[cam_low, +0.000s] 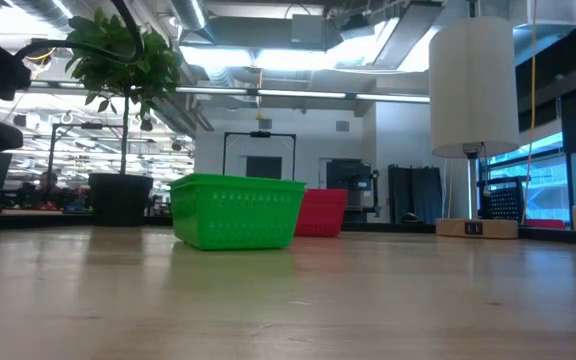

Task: Stack baskets by color
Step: Stack the bottom green bin on the top stacked green bins

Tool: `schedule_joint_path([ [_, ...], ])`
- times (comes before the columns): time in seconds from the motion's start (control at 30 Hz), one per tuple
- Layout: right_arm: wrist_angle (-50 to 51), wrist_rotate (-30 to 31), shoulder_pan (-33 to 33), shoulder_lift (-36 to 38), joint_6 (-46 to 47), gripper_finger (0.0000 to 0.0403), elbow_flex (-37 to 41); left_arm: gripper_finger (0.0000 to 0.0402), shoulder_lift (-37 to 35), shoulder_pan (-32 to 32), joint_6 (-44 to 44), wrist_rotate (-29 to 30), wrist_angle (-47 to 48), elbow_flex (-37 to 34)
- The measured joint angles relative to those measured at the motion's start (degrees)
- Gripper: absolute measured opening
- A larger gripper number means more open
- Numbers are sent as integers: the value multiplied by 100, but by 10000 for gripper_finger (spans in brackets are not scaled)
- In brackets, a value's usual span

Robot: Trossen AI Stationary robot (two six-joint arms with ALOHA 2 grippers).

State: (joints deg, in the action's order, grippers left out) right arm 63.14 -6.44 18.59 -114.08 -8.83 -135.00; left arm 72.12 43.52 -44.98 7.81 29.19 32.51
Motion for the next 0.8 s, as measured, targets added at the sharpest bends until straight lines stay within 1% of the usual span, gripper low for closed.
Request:
schedule_joint_path([
  [0.07, -1, 87, 0, 0, -16, 44, 0, 9, -2, -34, -127, 1, -5, 0],
  [0.27, 2, 143, 0, 12, 112, 44, 3, 2, -33, -240, -249, -24, -32, 0],
  [0.47, 47, 146, 23, 138, 108, 44, 6, 0, -391, -542, -131, 16, 12, 112],
  [0.63, 500, 232, 35, 211, 103, 44, 4, 0, -748, -975, 259, 82, 135, 547],
  [0.73, 811, 314, 35, 297, 112, 44, 4, 0, -805, -1391, 734, 111, 436, 1042],
  [0.8, 926, 398, 35, 374, 100, 44, 4, 0, -813, -1728, 1038, 103, 804, 1468],
])
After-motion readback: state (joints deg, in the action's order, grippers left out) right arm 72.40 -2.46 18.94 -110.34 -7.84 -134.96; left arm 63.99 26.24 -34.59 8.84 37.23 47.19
